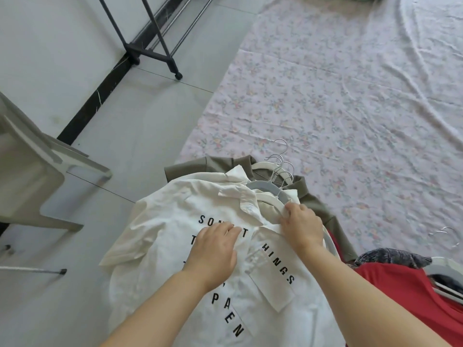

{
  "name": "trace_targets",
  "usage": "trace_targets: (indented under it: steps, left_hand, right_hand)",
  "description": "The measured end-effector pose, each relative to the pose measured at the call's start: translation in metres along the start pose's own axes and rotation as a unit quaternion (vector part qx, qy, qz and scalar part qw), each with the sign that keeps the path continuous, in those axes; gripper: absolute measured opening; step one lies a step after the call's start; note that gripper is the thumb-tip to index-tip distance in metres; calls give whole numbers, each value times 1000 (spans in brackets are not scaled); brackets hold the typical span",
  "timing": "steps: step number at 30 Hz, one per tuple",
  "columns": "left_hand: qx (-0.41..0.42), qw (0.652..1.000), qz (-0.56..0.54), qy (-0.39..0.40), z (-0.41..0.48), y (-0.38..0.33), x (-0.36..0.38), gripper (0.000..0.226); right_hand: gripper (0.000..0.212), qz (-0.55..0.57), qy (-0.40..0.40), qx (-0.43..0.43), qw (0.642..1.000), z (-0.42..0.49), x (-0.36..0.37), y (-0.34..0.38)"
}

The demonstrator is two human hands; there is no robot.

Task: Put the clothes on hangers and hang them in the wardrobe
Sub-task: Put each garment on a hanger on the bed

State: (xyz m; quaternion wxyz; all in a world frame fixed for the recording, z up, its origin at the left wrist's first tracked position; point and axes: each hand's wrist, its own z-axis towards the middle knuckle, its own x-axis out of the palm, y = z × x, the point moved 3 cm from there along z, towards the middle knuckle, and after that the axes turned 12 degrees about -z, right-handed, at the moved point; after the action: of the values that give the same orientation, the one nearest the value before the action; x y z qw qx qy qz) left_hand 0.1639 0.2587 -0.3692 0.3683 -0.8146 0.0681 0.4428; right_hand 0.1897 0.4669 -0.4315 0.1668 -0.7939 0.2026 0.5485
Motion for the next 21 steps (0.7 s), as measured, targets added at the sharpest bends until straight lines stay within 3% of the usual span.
trace_targets:
  steps: [4,11,16,21]
  left_hand:
    - [17,1000,-2,-1,-1,2,4,48]
    - [55,998,5,-43,1,-22,-27,52]
    - [83,990,-50,-105,-11,-57,-66,68]
    - [115,992,10,-59,-38,-81,-81,60]
  right_hand:
    - [23,5,-39,16,999,-3,1,1]
    - [28,184,-174,35,967,-52,-42,-3]
    - [34,153,-302,15,941,-122,-98,-4]
    - [38,182,-331,48,925,-199,-134,-9]
